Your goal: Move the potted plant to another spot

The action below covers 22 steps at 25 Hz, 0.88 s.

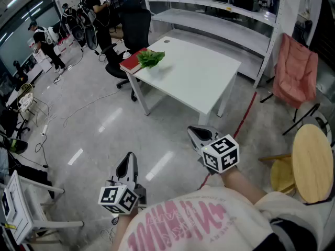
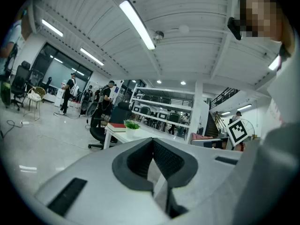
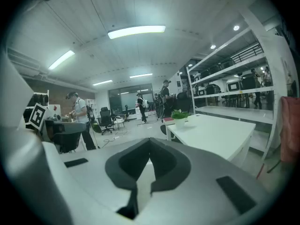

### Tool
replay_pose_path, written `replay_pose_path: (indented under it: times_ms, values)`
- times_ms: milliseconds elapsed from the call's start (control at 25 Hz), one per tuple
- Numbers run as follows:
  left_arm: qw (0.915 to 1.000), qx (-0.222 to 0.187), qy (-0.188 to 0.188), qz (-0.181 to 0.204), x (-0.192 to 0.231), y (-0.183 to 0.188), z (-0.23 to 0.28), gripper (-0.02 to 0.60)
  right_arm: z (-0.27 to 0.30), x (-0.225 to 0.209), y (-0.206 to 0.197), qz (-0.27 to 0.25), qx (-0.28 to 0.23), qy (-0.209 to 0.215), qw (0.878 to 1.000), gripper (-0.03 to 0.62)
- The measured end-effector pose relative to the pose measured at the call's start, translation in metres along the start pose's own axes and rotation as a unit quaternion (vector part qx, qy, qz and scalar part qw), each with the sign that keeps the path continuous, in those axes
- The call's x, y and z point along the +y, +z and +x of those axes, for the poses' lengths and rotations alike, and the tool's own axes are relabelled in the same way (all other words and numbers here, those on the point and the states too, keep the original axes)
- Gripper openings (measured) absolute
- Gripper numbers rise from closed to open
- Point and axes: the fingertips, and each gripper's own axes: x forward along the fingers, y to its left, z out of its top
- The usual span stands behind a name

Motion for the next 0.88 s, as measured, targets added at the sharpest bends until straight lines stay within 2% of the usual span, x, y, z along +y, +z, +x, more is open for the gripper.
replay_pose_path:
  times_ms: [440, 680, 880]
  values:
    - [0.9992, -0.002, -0.016, -0.036, 0.01, -0.005, 0.002, 0.003, -0.004, -0.002, -0.016, 0.007, 0.008, -0.023, 1.0, 0.006]
    - [0.9967, 0.023, -0.007, -0.078, 0.022, -0.03, -0.001, 0.003, 0.001, -0.013, -0.041, 0.059, 0.036, -0.032, 0.997, 0.006]
    - [0.9935, 0.045, 0.01, -0.104, 0.041, -0.053, 0.008, 0.003, 0.029, -0.025, -0.053, 0.066, 0.057, -0.024, 0.996, 0.006]
